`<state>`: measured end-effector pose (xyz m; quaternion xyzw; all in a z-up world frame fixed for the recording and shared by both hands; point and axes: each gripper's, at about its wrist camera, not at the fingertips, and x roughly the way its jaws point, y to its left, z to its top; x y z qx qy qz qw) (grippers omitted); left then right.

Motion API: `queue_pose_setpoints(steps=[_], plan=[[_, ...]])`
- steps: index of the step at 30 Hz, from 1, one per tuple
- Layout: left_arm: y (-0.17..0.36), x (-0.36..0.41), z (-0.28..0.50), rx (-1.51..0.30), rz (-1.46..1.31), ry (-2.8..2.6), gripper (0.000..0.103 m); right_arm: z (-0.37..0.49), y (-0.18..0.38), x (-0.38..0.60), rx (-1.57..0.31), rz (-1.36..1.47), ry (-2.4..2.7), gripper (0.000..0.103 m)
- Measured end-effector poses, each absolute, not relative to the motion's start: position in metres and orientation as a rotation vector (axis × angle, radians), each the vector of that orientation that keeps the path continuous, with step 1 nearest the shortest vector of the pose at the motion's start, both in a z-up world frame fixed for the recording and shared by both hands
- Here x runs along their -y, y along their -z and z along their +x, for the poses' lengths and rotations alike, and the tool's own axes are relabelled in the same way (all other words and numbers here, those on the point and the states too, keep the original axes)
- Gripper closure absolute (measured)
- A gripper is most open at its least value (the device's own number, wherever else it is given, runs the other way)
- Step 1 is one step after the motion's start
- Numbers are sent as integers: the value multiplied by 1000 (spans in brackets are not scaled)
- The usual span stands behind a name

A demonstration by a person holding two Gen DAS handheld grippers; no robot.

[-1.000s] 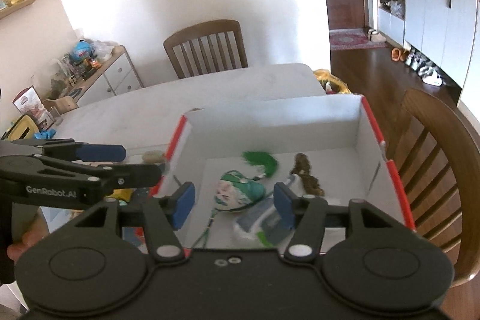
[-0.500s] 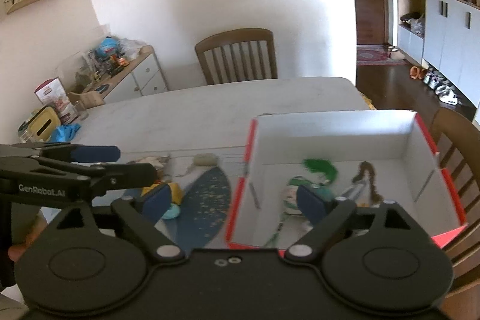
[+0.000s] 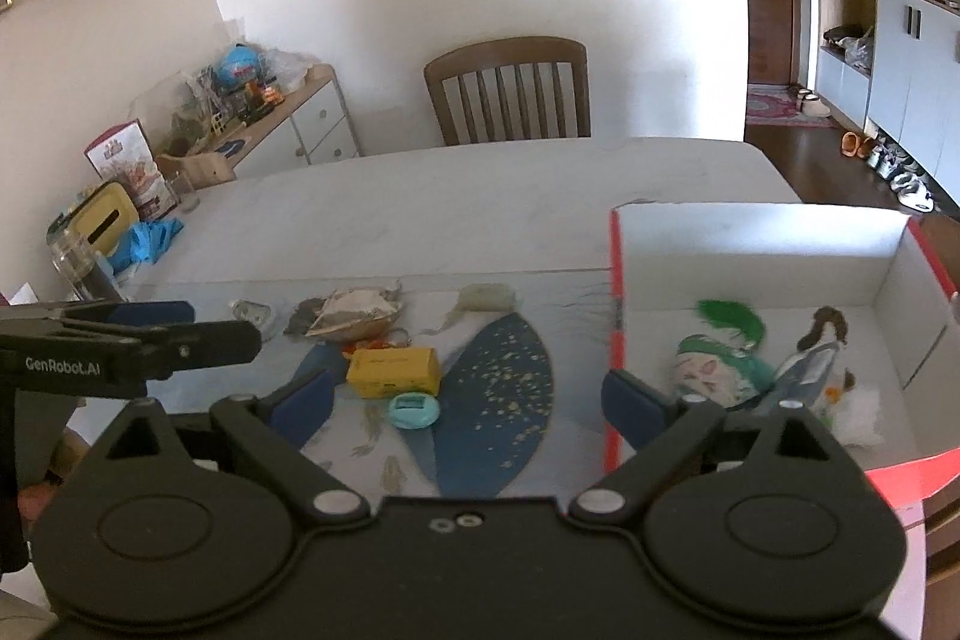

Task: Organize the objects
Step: 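Move both tools back over the remaining items on the table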

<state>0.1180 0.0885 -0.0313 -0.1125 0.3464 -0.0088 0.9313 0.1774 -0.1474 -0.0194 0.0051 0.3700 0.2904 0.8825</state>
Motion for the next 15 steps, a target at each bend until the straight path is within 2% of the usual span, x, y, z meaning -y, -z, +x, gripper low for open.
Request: queue_pose_setpoints(steps=[15], plan=[[92,-139,101,-763,-238,-53,0,194,66,94,-894,-7,-586,8]])
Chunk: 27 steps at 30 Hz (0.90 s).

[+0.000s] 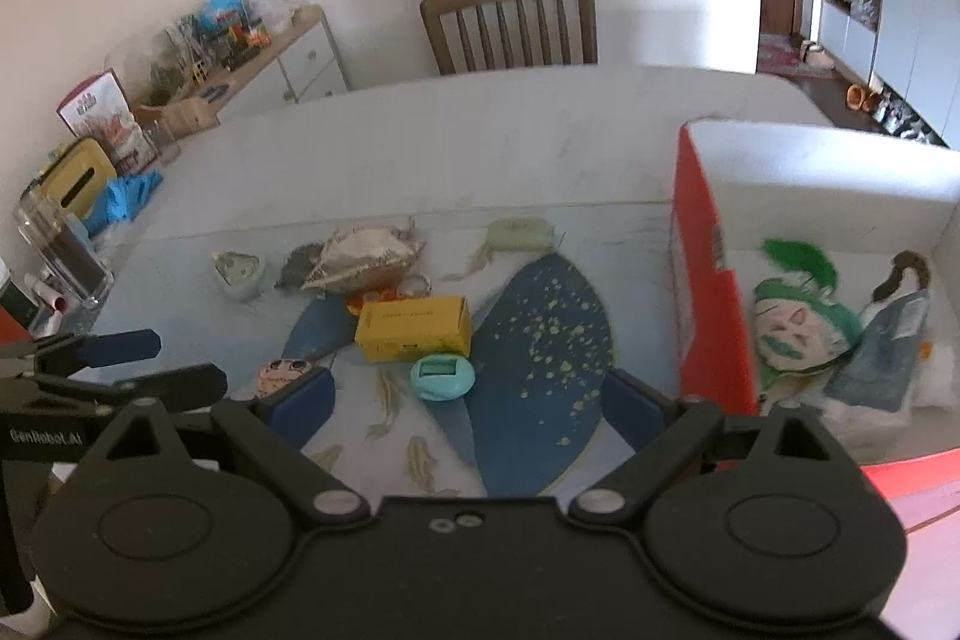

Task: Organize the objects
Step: 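Move both tools back over the remaining items on the table, then grasp the cartoon-face plush with the left tool while the right tool grasps the teal round case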

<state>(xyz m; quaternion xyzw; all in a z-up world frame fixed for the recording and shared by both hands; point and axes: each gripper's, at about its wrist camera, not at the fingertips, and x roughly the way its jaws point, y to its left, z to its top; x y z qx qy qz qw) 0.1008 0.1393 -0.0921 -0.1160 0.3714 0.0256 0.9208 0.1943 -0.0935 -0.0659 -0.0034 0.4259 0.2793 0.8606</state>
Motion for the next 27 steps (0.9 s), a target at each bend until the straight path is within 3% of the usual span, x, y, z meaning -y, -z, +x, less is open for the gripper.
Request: queue_pose_setpoints(steps=[17,27], plan=[[147,-139,122,-816,-171,-63,0,226,118,47,-1038,-100,-591,16],[160,-139,132,-817,-138,-78,1,238,136,30,-1079,-124,-557,28]])
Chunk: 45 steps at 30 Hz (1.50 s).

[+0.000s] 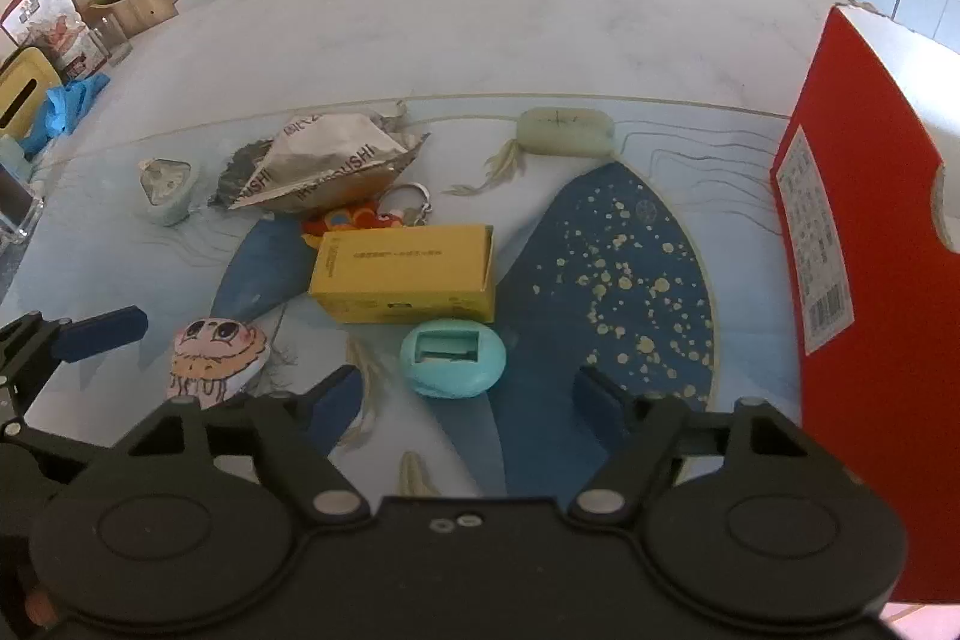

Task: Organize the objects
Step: 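Grasp the cartoon-face plush with the left tool while the right tool grasps the teal round case, then carry the plush and teal case over the shoebox and lower them inside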

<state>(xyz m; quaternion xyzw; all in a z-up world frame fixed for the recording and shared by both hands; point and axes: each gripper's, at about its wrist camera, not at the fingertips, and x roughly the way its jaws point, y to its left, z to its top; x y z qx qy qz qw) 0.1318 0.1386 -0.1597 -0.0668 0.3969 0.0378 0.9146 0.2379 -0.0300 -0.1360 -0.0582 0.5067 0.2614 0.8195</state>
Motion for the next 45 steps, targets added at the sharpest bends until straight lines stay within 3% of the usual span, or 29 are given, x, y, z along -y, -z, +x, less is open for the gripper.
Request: queue_pose_setpoints(steps=[5,10,16,28,45], plan=[[160,-138,134,-812,-125,-72,12,237,139,27,-1067,-149,-564,36],[162,-136,135,-823,-108,-69,35,237,137,24,-1062,-169,-561,48],[163,-134,134,-829,-88,-74,51,234,137,19,-1057,-198,-565,64],[151,-131,132,-847,-61,-63,53,230,126,30,-1041,-176,-574,66],[78,-104,129,-789,-83,-10,52,201,59,78,-940,-48,-579,66]])
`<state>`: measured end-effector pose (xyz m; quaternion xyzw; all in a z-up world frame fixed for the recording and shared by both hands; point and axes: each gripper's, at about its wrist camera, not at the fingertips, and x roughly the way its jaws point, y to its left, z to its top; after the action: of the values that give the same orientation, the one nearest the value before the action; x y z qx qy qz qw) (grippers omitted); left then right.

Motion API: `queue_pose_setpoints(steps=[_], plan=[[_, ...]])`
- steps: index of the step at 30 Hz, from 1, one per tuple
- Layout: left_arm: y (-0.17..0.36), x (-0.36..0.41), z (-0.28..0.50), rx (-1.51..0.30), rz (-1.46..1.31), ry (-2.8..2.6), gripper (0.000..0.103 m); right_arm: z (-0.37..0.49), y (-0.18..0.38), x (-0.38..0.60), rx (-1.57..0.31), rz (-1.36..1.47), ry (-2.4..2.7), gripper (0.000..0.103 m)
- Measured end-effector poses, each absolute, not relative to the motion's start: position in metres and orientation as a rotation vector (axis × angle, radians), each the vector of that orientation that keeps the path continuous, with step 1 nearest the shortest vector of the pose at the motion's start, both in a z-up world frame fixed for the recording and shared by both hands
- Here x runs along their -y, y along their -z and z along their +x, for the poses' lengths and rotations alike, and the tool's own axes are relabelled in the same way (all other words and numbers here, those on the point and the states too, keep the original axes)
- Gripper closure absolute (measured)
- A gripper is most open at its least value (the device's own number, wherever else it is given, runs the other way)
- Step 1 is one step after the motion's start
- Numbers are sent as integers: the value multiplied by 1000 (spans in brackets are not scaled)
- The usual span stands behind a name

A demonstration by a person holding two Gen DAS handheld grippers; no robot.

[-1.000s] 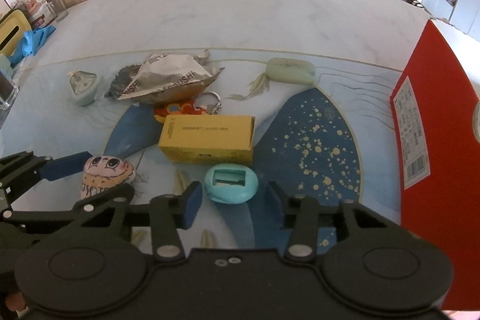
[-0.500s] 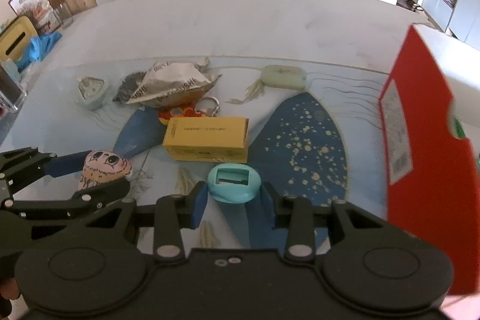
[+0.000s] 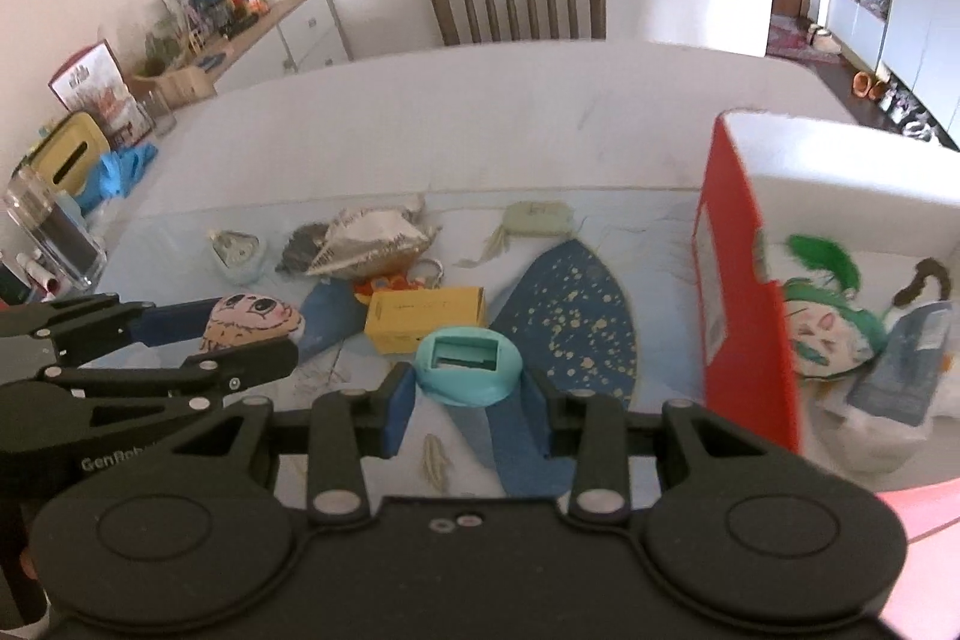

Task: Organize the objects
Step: 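Carry the plush and teal case over the shoebox and lower them inside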

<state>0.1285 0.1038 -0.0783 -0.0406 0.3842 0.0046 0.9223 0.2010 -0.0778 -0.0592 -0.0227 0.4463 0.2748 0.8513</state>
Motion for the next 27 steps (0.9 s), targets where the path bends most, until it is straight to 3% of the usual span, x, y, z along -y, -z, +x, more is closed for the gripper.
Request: queue_pose_setpoints(steps=[13,27], plan=[[33,-57,129,-737,-71,41,52,189,17,131,-840,16,-547,66],[24,25,156,-730,-37,112,52,196,8,211,-801,54,-504,66]])
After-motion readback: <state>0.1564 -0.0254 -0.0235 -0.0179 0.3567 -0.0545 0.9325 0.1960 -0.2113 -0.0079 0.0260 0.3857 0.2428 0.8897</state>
